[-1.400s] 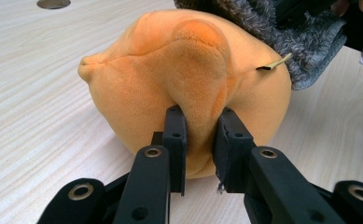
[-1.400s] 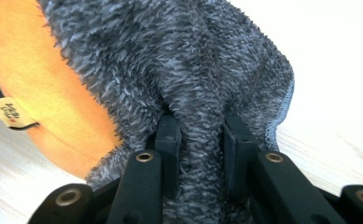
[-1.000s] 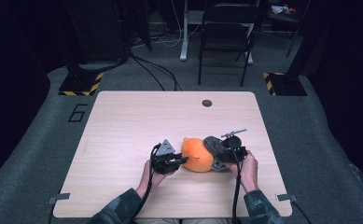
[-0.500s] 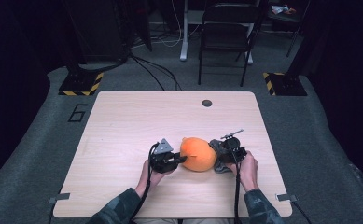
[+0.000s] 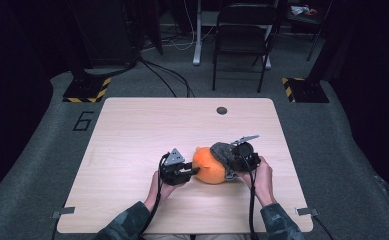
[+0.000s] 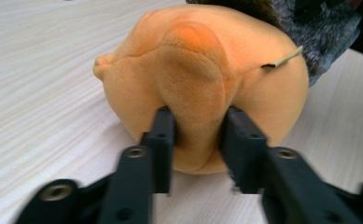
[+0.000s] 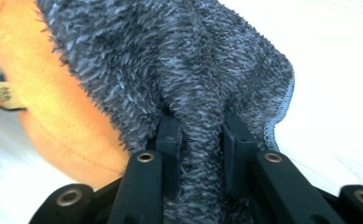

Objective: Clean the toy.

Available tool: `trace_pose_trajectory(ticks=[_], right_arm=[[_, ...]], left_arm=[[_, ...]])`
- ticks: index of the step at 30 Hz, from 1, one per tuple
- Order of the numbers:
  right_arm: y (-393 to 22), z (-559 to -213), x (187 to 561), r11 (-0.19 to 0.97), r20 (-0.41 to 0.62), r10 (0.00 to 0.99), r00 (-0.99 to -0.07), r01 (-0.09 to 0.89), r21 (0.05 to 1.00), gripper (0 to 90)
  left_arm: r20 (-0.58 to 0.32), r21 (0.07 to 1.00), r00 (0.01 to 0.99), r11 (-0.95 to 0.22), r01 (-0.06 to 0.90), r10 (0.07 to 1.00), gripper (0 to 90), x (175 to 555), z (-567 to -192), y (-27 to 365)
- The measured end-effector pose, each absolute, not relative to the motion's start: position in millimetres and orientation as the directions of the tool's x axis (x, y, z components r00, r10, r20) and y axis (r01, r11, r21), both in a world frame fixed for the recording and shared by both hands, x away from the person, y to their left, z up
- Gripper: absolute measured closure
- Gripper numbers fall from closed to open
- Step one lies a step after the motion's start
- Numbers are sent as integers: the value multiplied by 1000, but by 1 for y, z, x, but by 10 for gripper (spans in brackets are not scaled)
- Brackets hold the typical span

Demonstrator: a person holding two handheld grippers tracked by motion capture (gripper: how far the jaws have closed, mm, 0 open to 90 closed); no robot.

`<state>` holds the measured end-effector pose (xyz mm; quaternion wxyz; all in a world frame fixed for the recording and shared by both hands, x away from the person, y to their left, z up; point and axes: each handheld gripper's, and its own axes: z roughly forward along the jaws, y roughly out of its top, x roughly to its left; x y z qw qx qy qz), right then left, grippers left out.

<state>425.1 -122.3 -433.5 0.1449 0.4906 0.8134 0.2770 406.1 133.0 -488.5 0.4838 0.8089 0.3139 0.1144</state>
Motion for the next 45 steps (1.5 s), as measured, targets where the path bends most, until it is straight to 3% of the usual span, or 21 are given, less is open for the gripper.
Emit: trace_pose_trajectory(ticks=[5,10,17,21,31,38,45], right_arm=[[-124,-432,430,347,47,886,-461,726,593,719],[-122,-431,434,350,45,886,-462,728,589,720],[-119,-428,434,357,45,879,-474,718,598,721],[-117,-416,430,362,28,878,-478,701,615,720],[-86,-386,410,387,49,835,-549,647,657,719],[-71,-401,413,386,74,822,-565,648,657,720],[-69,-407,413,442,-16,826,-564,628,641,720]], left_arm=[[22,857,793,-419,299,609,430,396,-481,126],[95,839,794,-478,260,600,360,390,-488,114],[74,856,775,-438,273,628,629,391,-493,117],[50,866,775,-415,281,630,709,392,-492,120],[-43,878,794,-356,319,606,743,389,-481,120],[-57,873,794,-356,334,605,742,391,-483,120],[-66,867,795,-360,345,603,737,393,-485,121]])
